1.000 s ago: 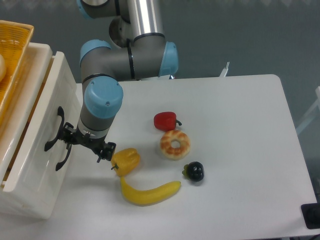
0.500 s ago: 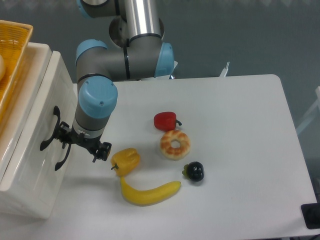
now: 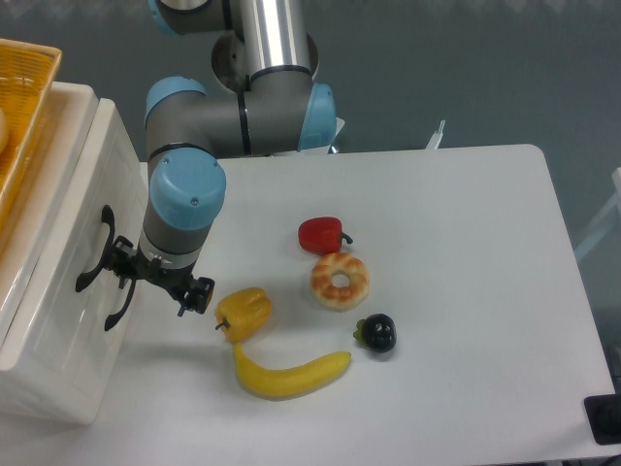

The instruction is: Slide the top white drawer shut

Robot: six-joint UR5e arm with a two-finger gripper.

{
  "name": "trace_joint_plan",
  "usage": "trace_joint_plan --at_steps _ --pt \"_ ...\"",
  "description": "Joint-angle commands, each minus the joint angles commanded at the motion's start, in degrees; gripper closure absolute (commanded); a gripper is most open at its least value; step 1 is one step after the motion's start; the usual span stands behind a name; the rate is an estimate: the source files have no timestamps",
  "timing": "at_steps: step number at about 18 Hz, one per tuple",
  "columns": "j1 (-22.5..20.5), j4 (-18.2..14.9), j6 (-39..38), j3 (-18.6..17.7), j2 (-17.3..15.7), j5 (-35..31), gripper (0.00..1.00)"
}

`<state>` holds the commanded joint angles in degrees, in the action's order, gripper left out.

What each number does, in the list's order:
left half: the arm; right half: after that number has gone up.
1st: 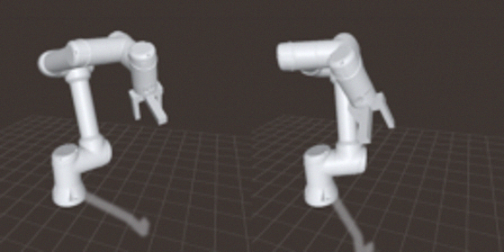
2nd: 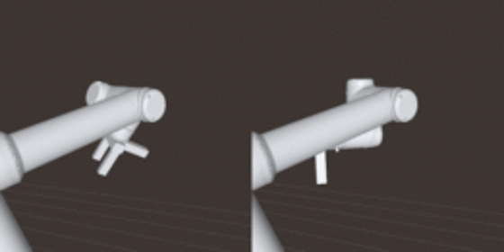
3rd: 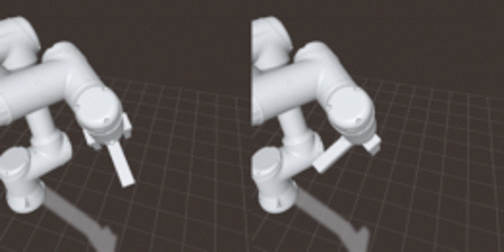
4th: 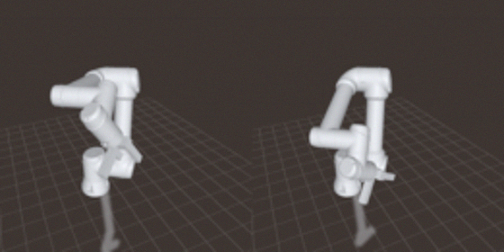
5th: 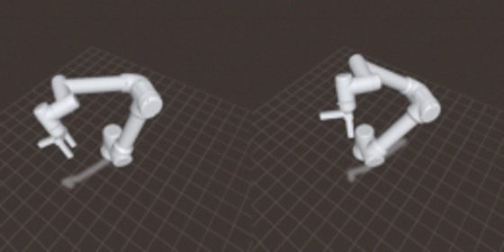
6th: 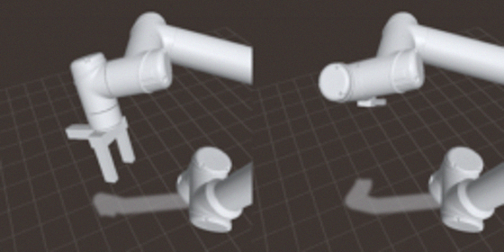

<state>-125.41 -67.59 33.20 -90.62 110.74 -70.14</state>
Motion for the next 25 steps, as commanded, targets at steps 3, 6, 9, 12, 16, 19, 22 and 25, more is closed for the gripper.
trace_joint_plan --at_steps 3,6,9,12,16,19,22,25 --pt "-2.9 0.0 5.98 1.93 -0.26 -1.14 0.0" --pt "-5.1 -0.09 8.54 4.39 -0.88 -4.38 0.0" --pt "-6.95 -0.09 15.53 5.01 -1.23 -10.0 0.0" --pt "-9.32 -0.35 24.08 4.49 -2.28 -11.43 0.0" --pt "-12.04 -0.26 32.25 4.66 -4.3 -11.25 0.0" --pt "-14.77 -0.18 40.68 4.66 -4.74 -11.6 0.0" --pt "-18.54 0.0 47.2 4.4 -6.15 -11.86 0.0" --pt "-22.15 -0.09 54.49 4.4 -6.85 -12.13 0.0"
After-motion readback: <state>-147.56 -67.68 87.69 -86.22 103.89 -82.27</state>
